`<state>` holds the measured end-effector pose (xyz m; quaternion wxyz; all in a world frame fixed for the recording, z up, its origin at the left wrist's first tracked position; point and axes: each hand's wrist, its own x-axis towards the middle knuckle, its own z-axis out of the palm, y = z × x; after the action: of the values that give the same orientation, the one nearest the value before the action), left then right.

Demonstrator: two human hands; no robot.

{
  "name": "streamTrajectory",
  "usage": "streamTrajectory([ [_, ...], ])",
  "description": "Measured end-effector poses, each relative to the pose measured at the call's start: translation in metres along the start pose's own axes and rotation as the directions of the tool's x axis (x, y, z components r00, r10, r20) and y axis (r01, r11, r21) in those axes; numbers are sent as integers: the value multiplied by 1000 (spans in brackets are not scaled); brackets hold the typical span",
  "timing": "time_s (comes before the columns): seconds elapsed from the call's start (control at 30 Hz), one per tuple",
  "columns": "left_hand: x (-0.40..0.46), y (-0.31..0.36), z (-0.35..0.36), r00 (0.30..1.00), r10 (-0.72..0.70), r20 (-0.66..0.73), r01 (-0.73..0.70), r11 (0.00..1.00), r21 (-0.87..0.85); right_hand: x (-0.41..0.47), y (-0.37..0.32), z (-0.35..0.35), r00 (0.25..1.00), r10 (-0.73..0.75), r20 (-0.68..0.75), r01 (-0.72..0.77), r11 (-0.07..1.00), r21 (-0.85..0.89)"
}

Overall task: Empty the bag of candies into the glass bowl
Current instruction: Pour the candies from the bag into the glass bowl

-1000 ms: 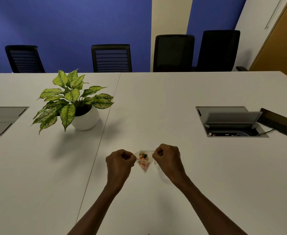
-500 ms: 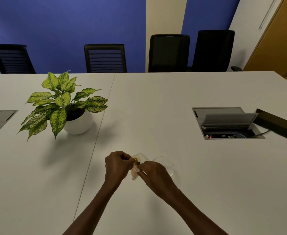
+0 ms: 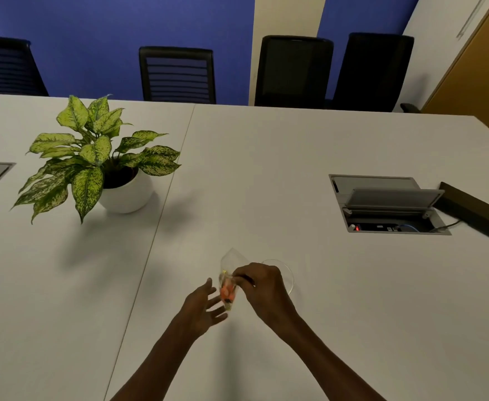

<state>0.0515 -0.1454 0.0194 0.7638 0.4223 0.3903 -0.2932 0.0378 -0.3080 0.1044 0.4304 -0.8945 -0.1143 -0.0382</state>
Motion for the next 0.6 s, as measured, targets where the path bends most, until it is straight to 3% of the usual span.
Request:
streamTrajectory([
  [0.1, 12, -3, 5, 953, -93, 287, 165, 958, -236, 3, 7, -4, 990, 138, -24, -131, 973, 189],
  [0.2, 16, 2, 15, 911, -75, 406, 237, 901, -364, 6, 19, -10, 961, 274, -27, -253, 917, 308],
  [0.37, 27, 2, 26, 945, -110, 309, 208, 929, -306, 9, 51, -19, 879, 472, -63, -408, 815, 412],
  [0.6, 40, -12, 38, 993, -107, 55, 111, 991, -77, 1, 96, -14, 783, 622, -19, -558, 715, 422],
])
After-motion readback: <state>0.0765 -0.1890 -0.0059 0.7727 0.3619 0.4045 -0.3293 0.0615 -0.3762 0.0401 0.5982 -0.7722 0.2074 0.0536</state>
